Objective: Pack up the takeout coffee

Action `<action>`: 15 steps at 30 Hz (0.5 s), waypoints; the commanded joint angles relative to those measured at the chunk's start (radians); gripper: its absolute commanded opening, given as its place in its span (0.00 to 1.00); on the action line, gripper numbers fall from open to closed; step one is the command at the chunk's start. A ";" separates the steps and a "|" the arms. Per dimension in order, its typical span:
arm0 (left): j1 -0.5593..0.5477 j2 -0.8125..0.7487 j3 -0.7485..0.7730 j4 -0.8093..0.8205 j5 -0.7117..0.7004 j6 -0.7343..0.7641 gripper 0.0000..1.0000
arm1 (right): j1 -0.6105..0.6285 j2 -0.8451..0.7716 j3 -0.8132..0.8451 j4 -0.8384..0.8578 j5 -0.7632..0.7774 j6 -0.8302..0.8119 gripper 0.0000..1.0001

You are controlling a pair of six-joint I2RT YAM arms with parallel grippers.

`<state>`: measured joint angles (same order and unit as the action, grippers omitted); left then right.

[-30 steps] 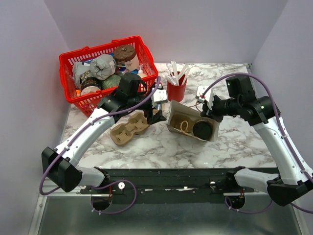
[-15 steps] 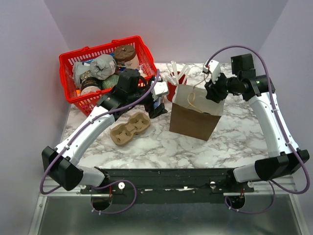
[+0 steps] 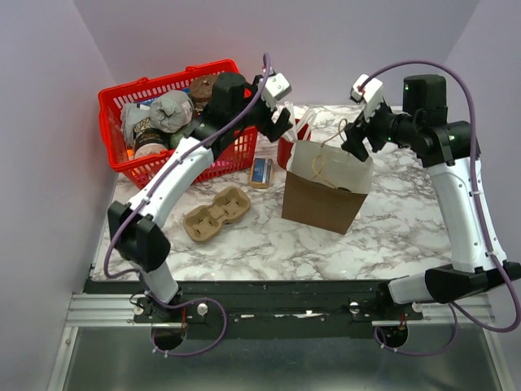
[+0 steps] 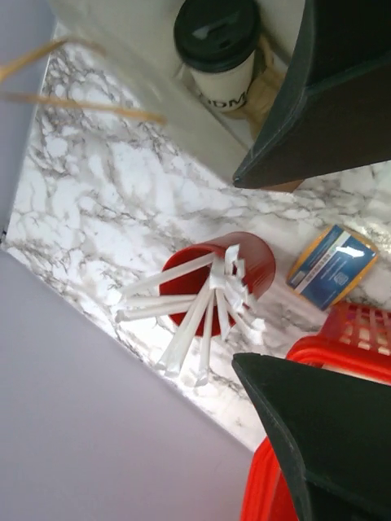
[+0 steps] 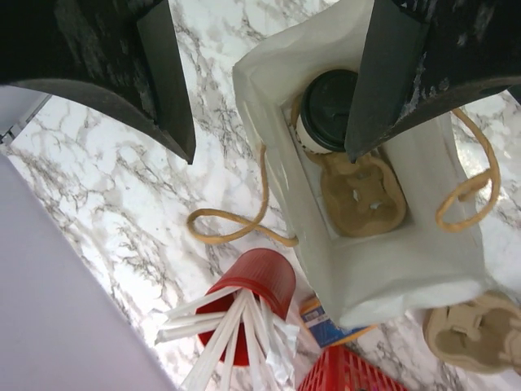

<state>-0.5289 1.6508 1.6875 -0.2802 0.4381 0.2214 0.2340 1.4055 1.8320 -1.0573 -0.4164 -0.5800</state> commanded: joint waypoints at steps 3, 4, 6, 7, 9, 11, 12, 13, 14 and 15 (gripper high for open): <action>0.018 0.207 0.259 -0.097 0.129 0.022 0.81 | -0.001 -0.043 0.084 0.052 0.014 0.121 0.83; 0.020 0.251 0.280 -0.132 0.151 0.036 0.80 | -0.001 -0.045 0.085 0.057 0.019 0.126 0.83; 0.024 0.294 0.345 -0.171 0.189 0.074 0.76 | 0.001 -0.049 0.084 0.056 0.039 0.135 0.83; 0.024 0.331 0.366 -0.209 0.194 0.087 0.74 | -0.001 -0.054 0.079 0.056 0.044 0.137 0.83; 0.032 0.359 0.408 -0.229 0.195 0.091 0.73 | -0.001 -0.065 0.064 0.056 0.051 0.137 0.83; 0.036 0.379 0.417 -0.229 0.198 0.088 0.71 | -0.001 -0.069 0.056 0.056 0.059 0.137 0.83; 0.038 0.385 0.419 -0.229 0.198 0.090 0.70 | -0.001 -0.069 0.055 0.056 0.060 0.140 0.82; 0.038 0.394 0.422 -0.228 0.198 0.091 0.69 | -0.001 -0.069 0.055 0.056 0.060 0.141 0.82; 0.040 0.399 0.426 -0.232 0.202 0.102 0.65 | -0.001 -0.068 0.055 0.054 0.060 0.141 0.82; 0.040 0.403 0.428 -0.238 0.202 0.107 0.63 | -0.001 -0.065 0.059 0.054 0.062 0.144 0.82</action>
<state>-0.4999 2.0396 2.0697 -0.4686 0.5938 0.2943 0.2340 1.3472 1.8950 -1.0180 -0.3820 -0.4637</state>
